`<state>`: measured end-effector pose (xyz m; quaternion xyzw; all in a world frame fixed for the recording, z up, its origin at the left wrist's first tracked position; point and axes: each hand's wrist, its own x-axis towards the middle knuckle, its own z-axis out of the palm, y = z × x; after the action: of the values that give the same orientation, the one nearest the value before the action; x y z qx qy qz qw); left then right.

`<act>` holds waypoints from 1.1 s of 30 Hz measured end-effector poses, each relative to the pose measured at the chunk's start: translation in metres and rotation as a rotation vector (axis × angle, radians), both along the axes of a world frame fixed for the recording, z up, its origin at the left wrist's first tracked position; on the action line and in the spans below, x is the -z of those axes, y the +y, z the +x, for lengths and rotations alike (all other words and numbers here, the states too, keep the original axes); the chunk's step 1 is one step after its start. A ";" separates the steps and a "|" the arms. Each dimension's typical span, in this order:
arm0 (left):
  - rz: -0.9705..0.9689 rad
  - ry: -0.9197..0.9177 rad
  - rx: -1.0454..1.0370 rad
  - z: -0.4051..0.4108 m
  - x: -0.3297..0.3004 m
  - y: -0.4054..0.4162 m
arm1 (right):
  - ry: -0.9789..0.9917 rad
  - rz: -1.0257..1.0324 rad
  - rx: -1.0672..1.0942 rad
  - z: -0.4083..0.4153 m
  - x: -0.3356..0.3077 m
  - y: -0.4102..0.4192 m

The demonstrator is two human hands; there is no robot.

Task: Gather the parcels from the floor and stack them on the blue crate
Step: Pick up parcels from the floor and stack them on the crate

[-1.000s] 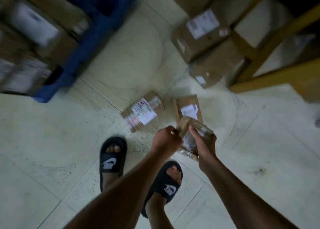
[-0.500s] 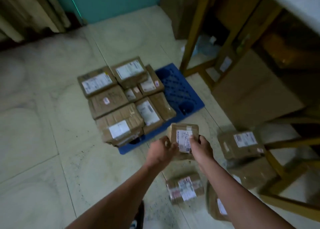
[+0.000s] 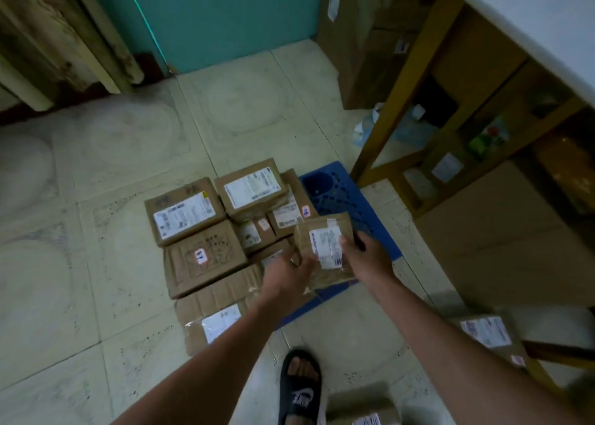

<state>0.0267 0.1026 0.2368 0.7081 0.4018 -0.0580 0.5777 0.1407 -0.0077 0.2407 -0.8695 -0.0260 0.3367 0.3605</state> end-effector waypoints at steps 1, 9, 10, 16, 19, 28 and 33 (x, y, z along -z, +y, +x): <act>0.003 0.010 -0.004 0.011 0.007 0.002 | -0.006 -0.013 -0.007 0.011 0.008 0.002; -0.045 0.080 -0.045 0.044 0.070 0.002 | 0.074 -0.039 -0.041 0.051 0.083 0.007; -0.037 0.098 -0.044 0.045 0.077 0.000 | 0.100 -0.031 -0.047 0.052 0.091 0.008; -0.042 0.161 -0.122 0.049 0.119 0.003 | 0.098 -0.035 -0.102 0.057 0.132 0.021; -0.050 0.176 -0.133 0.053 0.131 0.006 | 0.084 -0.048 -0.158 0.064 0.145 0.028; -0.042 0.244 -0.077 0.058 0.141 0.016 | 0.160 -0.009 -0.139 0.066 0.160 0.036; -0.055 0.257 -0.038 0.062 0.141 0.020 | 0.148 -0.004 -0.104 0.066 0.162 0.038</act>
<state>0.0883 0.1226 0.0958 0.6709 0.4841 -0.1480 0.5418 0.2064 0.0300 0.0788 -0.8405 -0.0436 0.4183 0.3417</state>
